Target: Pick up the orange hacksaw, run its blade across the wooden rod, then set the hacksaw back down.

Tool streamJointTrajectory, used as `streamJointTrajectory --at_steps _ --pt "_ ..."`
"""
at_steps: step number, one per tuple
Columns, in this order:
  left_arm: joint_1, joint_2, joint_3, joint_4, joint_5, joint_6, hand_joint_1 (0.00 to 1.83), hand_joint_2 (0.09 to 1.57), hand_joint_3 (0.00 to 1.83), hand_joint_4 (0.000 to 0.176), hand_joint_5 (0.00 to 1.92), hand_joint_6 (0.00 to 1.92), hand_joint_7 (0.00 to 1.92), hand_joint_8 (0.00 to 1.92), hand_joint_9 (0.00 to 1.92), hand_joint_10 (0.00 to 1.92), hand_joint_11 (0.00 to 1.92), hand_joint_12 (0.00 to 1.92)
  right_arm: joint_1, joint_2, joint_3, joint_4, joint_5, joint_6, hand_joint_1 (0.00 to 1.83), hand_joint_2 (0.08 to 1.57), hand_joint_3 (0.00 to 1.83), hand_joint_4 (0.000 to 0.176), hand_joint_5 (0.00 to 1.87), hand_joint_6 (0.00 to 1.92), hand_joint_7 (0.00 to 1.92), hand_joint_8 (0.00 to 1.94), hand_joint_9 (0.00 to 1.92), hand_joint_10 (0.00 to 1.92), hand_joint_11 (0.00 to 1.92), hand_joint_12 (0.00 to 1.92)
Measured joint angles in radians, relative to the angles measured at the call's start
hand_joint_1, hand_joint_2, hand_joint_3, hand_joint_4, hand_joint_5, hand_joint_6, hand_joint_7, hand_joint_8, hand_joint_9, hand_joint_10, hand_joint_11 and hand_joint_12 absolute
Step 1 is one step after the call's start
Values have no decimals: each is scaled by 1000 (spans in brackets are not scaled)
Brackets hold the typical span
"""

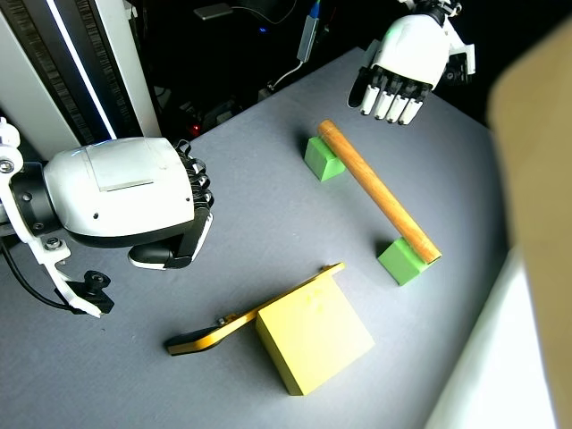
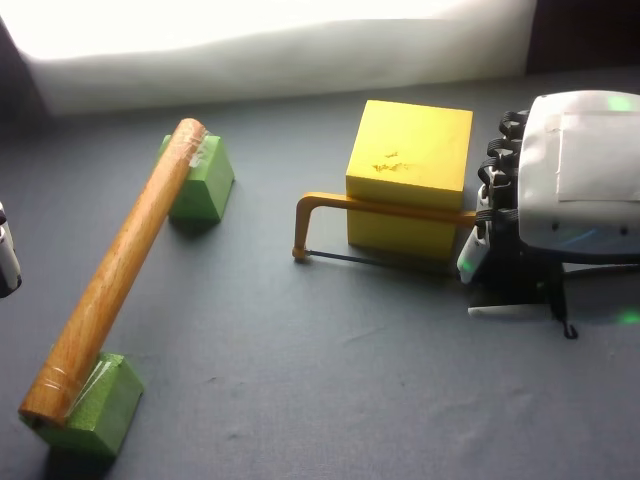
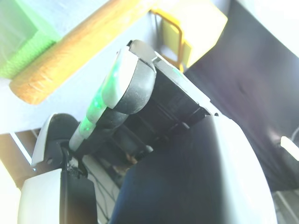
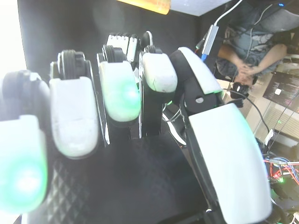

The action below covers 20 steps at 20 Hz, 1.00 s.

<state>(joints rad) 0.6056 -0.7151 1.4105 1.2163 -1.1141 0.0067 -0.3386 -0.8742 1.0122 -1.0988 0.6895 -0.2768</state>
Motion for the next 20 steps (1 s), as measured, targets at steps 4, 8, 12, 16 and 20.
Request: streamJointTrajectory --at_steps 4,8,12,16,20 --pt "0 0 2 -1 -8 5 189 1181 0 61 158 2 132 5 157 6 12 653 0 0 0 -4 -3 0 313 1100 0 66 106 6 234 11 303 17 1 1112" --pt "12 -4 13 6 -13 8 91 1143 0 68 72 1 70 1 75 2 0 294 5 0 0 -6 -10 123 283 999 0 0 10 2 36 4 19 4 0 327" --pt "-5 -4 16 8 -16 12 0 1093 0 84 43 2 2 0 15 0 0 152 4 10 0 32 -42 356 371 978 0 0 33 9 48 9 36 7 0 301" --pt "-17 3 22 -8 -28 14 26 1078 0 56 12 0 3 0 7 3 0 81 4 31 0 278 -78 360 344 968 0 0 24 1 37 0 39 2 0 413" --pt "-17 10 31 -3 -54 14 71 1079 0 4 18 1 0 0 19 5 38 92 -44 89 0 409 -79 382 378 978 0 0 2 0 69 2 82 6 0 499"
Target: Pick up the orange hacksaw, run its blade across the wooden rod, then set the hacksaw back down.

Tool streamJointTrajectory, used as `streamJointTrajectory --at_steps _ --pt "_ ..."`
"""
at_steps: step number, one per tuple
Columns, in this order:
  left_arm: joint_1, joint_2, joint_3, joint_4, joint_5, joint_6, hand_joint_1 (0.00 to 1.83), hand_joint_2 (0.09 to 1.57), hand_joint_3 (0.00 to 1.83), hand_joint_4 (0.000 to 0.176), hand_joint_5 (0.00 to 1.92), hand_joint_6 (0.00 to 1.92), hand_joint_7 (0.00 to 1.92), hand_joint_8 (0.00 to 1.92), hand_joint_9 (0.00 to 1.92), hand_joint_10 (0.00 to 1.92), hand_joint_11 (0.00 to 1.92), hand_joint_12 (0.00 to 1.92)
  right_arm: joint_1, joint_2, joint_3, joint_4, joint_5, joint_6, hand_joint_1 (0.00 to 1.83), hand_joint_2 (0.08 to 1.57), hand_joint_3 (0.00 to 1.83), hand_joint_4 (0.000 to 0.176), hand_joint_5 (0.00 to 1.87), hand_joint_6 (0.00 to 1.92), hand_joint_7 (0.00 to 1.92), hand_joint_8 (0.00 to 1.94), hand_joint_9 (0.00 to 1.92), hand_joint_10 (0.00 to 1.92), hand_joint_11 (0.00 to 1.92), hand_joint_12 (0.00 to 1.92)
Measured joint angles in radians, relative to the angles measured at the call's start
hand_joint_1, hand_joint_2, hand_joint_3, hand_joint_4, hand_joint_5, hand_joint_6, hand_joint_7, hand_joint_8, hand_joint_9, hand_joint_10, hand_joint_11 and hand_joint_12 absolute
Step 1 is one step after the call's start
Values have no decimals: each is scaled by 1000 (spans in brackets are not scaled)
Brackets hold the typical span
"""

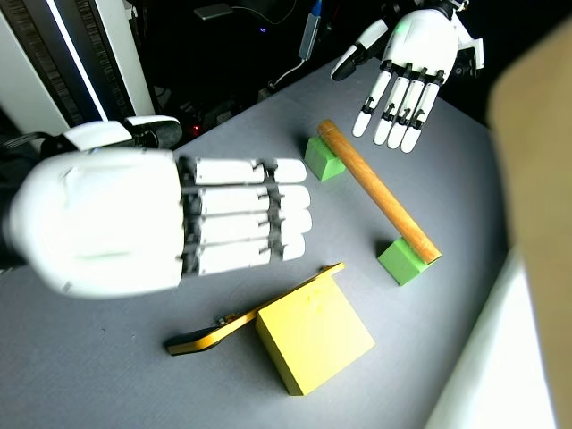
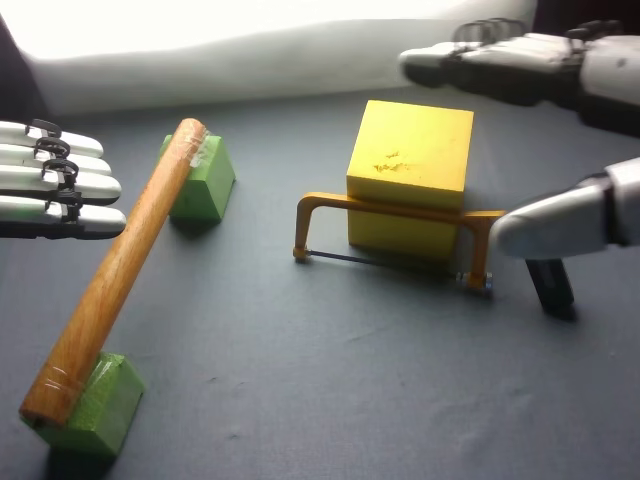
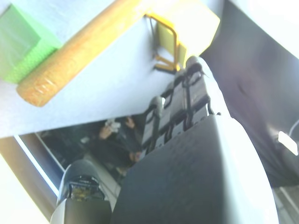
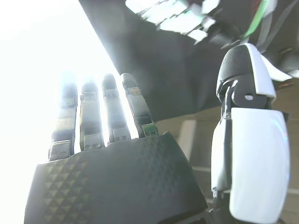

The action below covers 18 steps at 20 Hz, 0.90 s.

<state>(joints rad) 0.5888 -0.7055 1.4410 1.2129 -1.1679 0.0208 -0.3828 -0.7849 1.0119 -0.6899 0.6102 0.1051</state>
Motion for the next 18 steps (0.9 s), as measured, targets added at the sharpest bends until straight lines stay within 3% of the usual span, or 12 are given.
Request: streamJointTrajectory --at_steps 2,5,6,7,12,13,14,16,18 --pt "2 5 1 5 -4 0 44 1091 4 0 0 0 0 0 15 2 36 98 -50 38 0 10 5 62 518 1004 6 0 0 0 43 1 77 2 0 526" --pt "61 32 -3 -13 -10 0 40 1103 5 0 5 2 0 0 25 5 30 109 -141 101 0 60 43 134 626 1073 12 0 0 0 0 0 30 1 0 392" --pt "79 33 -2 -5 -4 0 57 1099 1 0 39 1 16 0 50 1 5 209 -214 121 0 121 88 120 704 1078 7 0 0 0 0 0 9 0 0 329" --pt "98 48 -21 16 37 1 72 1099 0 0 55 4 23 1 59 2 0 236 -257 132 2 146 102 -2 751 1076 4 0 0 0 0 0 6 0 0 318" --pt "56 106 -112 -4 208 -58 48 1135 2 0 1 0 0 0 15 1 0 136 -226 129 0 199 97 37 889 1149 6 0 0 0 0 0 0 0 0 356" --pt "38 118 -133 6 254 -85 38 1136 2 0 0 0 0 0 5 0 0 132 -235 125 -1 237 86 74 903 1150 4 0 0 0 0 0 0 0 0 311" --pt "19 130 -156 24 295 -117 53 1137 1 0 0 0 0 0 0 0 0 104 -252 126 -1 284 76 179 935 1149 2 0 0 0 0 0 0 0 0 305" --pt "16 158 -188 46 347 -127 96 1133 0 0 6 2 0 0 7 2 0 102 -288 127 0 358 50 238 979 1141 0 0 0 0 0 0 4 1 0 360" --pt "16 188 -229 55 402 -127 65 1135 4 0 21 0 13 0 39 0 0 180 -290 129 6 393 -35 396 1026 1119 0 0 0 0 0 0 14 3 0 359"
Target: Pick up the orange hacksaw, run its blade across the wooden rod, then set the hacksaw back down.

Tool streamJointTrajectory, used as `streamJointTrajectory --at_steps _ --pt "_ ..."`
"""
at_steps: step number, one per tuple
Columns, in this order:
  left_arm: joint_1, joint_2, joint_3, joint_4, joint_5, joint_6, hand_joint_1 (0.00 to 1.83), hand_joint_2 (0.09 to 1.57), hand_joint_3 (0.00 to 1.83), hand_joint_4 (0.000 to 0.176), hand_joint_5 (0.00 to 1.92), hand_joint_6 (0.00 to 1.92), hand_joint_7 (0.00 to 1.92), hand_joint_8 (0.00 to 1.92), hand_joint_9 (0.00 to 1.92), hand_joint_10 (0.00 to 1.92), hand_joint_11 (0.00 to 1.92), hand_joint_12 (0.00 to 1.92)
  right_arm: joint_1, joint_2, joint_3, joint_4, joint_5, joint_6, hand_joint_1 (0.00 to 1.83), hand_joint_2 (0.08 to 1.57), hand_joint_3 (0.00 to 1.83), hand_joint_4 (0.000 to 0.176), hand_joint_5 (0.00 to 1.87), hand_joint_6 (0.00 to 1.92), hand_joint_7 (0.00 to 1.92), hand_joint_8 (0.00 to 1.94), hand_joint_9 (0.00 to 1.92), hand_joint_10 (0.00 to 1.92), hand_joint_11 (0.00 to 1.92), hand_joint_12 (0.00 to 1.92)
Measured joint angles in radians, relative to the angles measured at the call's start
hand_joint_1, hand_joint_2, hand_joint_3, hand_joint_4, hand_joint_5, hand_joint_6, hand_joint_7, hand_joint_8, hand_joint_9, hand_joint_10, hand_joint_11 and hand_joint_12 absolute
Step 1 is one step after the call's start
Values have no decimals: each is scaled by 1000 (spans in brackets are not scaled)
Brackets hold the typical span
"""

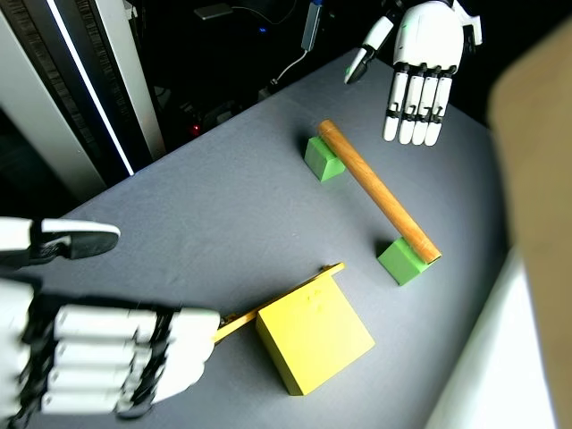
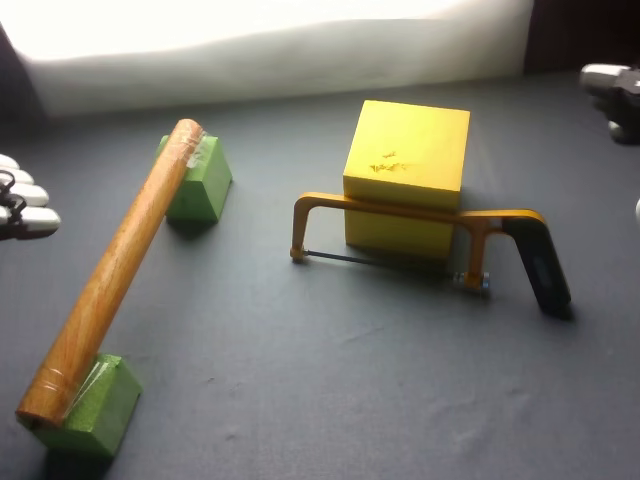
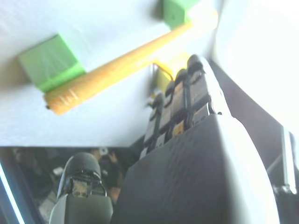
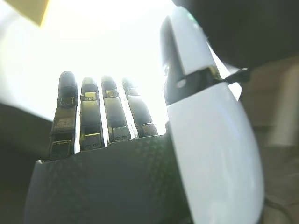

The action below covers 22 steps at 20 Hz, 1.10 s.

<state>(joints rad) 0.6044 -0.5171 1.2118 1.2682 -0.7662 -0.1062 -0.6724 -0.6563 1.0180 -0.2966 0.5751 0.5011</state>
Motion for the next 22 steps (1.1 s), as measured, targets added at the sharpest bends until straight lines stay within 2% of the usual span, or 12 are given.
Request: streamJointTrajectory --at_steps 2,3,4,5,6,7,11,13,15,19,21,22 --pt "-2 24 -27 -4 41 0 60 1142 2 0 24 1 22 2 54 3 0 197 -19 0 8 8 -17 31 1030 1110 0 0 0 0 0 0 8 0 0 333" --pt "-2 51 -50 -4 74 0 65 1145 3 0 16 0 14 0 50 0 0 204 -38 -11 19 0 -17 108 1023 1113 0 0 0 0 0 0 12 2 0 326" --pt "-8 74 -67 -2 95 0 75 1147 2 0 13 0 18 2 55 2 0 222 -50 -28 37 -8 -6 137 1021 1114 0 0 0 0 0 0 21 4 0 377" --pt "-18 96 -86 -10 112 0 79 1145 0 0 15 1 24 3 62 3 0 237 -69 -44 57 -9 4 287 1009 1117 0 0 0 0 0 0 16 1 0 371" --pt "-27 115 -102 -20 123 -1 85 1142 0 0 20 2 34 5 69 5 0 234 -74 -60 80 -15 5 346 1016 1117 0 0 0 0 0 0 17 1 0 374" --pt "-29 130 -116 -17 132 0 103 1133 0 0 44 6 57 6 86 6 0 263 -74 -74 104 -38 18 296 1009 1121 1 0 0 0 0 0 15 0 0 352" --pt "-54 170 -156 9 137 -10 98 1139 0 0 42 3 44 2 76 3 0 218 -85 -127 172 -87 57 290 993 1138 5 0 0 0 0 0 25 3 0 312" --pt "-72 179 -162 59 100 -18 108 1138 0 0 55 5 52 3 77 2 0 244 -132 -163 221 -159 107 370 970 1147 8 0 0 0 0 0 24 2 0 320" --pt "-93 180 -172 101 92 -19 97 1141 1 0 52 3 40 2 60 0 0 229 -163 -185 254 -230 142 394 957 1137 1 0 0 0 0 0 48 7 0 347" --pt "-135 182 -212 92 130 -19 112 1141 1 0 55 1 44 1 69 2 0 262 -166 -219 309 -306 168 439 993 1132 0 0 0 0 0 0 42 1 0 306" --pt "-159 182 -217 127 136 -19 127 1137 0 0 61 2 54 2 81 3 0 316 -166 -240 331 -340 169 444 986 1134 0 0 0 0 0 0 43 1 0 312" --pt "-168 182 -217 146 127 -18 126 1135 0 0 53 2 47 3 74 2 0 283 -166 -258 355 -374 181 450 961 1135 0 0 0 0 0 0 50 2 0 351"
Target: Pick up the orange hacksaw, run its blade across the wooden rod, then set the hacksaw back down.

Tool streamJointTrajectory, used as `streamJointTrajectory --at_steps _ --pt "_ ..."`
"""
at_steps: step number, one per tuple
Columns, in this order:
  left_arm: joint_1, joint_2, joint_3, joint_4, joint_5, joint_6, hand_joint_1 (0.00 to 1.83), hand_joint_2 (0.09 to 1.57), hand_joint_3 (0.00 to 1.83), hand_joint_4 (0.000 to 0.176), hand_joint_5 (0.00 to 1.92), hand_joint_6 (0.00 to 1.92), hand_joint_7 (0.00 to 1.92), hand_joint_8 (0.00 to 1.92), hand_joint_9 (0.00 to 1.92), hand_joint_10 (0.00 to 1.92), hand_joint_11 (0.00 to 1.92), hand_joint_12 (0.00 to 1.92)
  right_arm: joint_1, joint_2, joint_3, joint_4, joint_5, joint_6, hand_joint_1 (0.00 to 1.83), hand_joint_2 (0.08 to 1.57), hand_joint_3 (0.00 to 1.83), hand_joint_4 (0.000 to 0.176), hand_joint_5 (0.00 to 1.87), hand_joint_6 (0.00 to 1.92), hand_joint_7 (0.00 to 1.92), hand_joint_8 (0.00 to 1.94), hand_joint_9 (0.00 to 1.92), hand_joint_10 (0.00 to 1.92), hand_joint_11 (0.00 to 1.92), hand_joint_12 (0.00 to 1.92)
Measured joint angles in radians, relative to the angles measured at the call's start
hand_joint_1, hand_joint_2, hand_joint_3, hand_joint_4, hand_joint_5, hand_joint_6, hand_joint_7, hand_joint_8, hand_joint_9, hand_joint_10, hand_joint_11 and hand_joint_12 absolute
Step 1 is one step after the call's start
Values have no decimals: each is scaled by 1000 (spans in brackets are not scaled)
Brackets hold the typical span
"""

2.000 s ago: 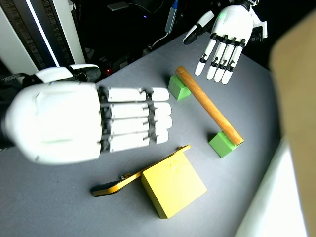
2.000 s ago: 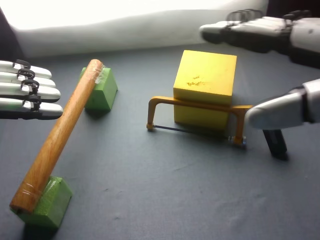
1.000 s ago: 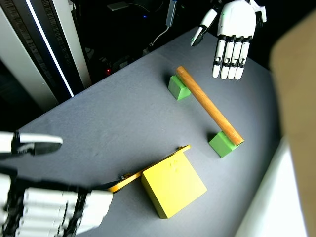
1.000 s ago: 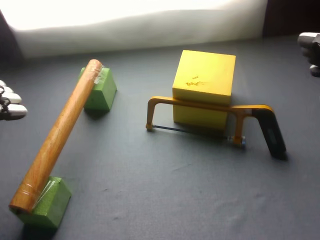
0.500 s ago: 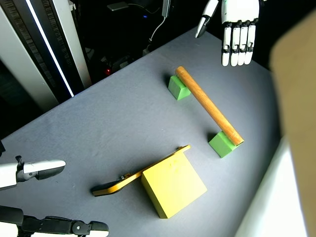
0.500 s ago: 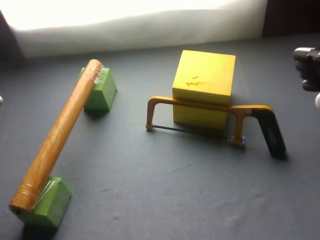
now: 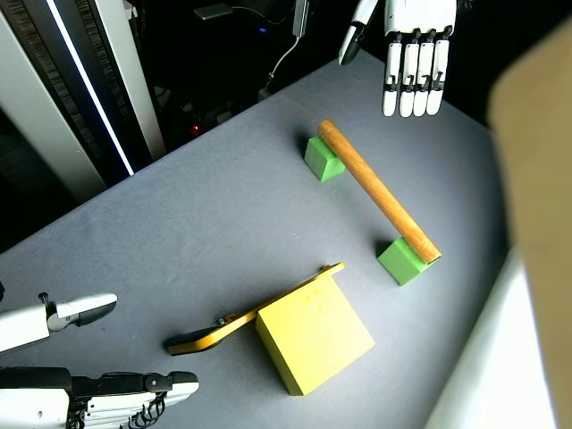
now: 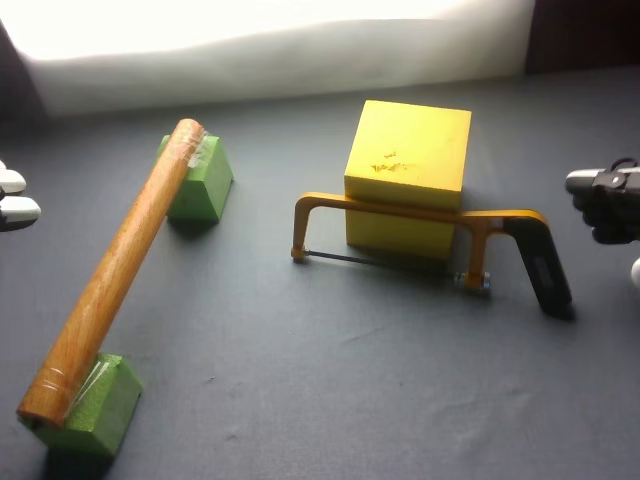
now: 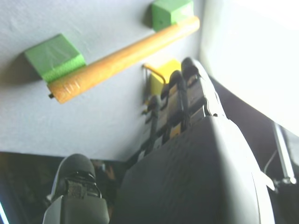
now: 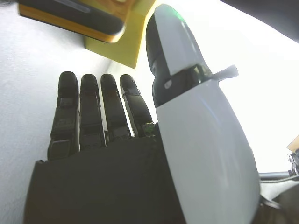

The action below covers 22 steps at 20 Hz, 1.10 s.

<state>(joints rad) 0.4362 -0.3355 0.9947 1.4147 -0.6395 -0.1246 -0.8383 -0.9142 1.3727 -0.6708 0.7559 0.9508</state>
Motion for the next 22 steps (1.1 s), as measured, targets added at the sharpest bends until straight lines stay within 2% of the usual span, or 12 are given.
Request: streamJointTrajectory --at_steps 1,3,7,11,13,16,18,22 --pt "-2 0 -1 8 -4 0 115 1139 1 0 35 0 30 0 65 0 0 271 0 -8 13 -21 6 6 1008 1117 0 0 4 1 9 2 63 5 0 398" --pt "-4 1 -7 37 -11 -1 99 1140 1 0 28 4 34 4 74 4 0 281 0 -39 65 -82 29 37 982 1117 0 0 0 0 1 0 57 1 0 386" --pt "-12 1 -13 27 -14 16 87 1153 2 0 35 1 44 1 71 1 0 223 19 -70 122 -75 27 40 984 1117 0 0 0 0 0 0 40 2 0 278" --pt "1 1 -13 31 -41 45 95 1149 0 0 48 0 52 0 80 0 0 259 39 -111 166 -79 20 40 965 1136 3 0 0 0 1 0 49 1 0 375" --pt "8 0 -10 35 -69 62 107 1145 0 0 52 1 54 1 87 2 0 280 51 -136 174 -74 17 43 984 1112 0 0 0 0 3 1 51 1 0 345" --pt "17 -8 17 38 -123 88 83 1146 0 0 55 1 57 1 87 1 0 277 82 -172 175 -81 2 42 995 1106 0 0 0 0 0 0 46 4 0 285" --pt "22 -9 39 38 -171 101 107 1150 1 0 51 0 52 0 87 0 0 301 88 -183 177 -76 -5 40 957 1136 8 0 0 0 0 0 35 1 0 311" --pt "43 -12 88 42 -322 136 100 1145 0 0 41 2 43 1 74 1 0 293 94 -201 186 -76 -30 23 980 1123 0 0 0 0 0 0 28 0 0 285"
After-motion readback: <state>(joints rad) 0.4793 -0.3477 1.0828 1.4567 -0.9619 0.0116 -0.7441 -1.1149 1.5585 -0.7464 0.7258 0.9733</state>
